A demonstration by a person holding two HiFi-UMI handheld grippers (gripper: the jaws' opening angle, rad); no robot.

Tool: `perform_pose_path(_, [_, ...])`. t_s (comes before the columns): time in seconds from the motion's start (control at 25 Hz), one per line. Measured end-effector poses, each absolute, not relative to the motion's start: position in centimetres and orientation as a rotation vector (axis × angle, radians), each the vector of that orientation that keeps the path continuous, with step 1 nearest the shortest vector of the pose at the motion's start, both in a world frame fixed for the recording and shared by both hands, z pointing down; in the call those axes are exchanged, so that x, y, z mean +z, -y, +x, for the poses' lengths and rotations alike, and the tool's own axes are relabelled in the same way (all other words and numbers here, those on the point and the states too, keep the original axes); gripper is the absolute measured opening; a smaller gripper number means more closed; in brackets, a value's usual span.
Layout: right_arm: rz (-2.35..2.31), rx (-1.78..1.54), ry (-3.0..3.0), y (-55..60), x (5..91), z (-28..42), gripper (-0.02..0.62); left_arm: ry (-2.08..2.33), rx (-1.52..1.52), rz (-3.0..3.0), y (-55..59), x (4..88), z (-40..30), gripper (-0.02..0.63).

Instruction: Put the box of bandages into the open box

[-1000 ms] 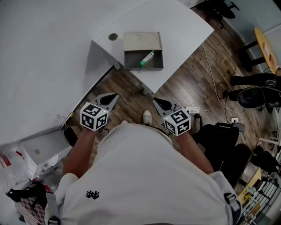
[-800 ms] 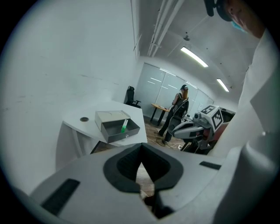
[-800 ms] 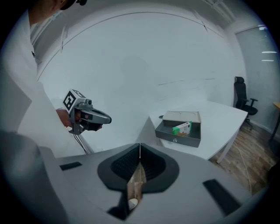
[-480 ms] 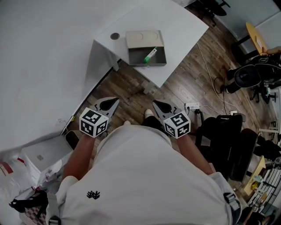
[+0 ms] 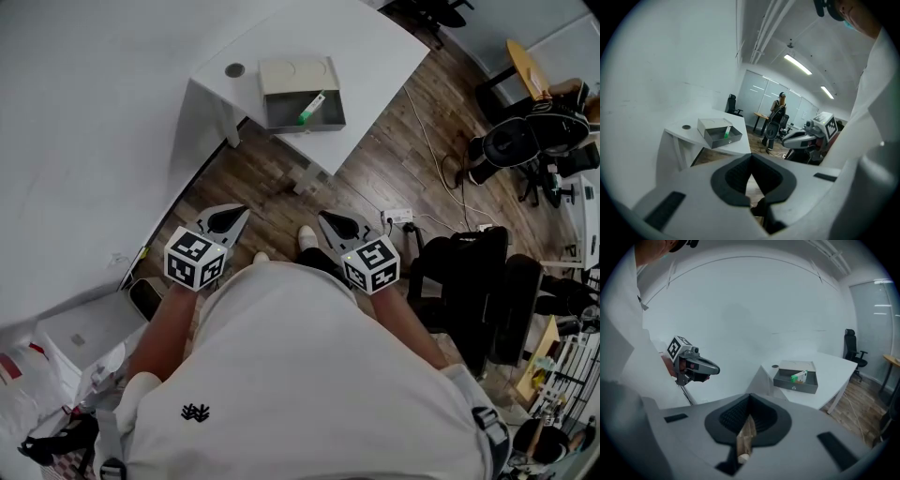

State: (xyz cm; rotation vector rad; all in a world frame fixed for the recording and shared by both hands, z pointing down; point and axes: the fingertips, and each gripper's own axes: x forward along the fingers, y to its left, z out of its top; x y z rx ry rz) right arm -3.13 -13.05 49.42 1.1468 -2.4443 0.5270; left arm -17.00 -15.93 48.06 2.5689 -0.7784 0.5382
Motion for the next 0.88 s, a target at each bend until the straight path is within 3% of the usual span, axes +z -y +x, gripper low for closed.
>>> perform_pose_path(0.88, [1.140,0.513,2.440,11.7,50.0,-2.4,0.006,0.777,0.543,2.554,15.3,49.1,-15.5,0.006])
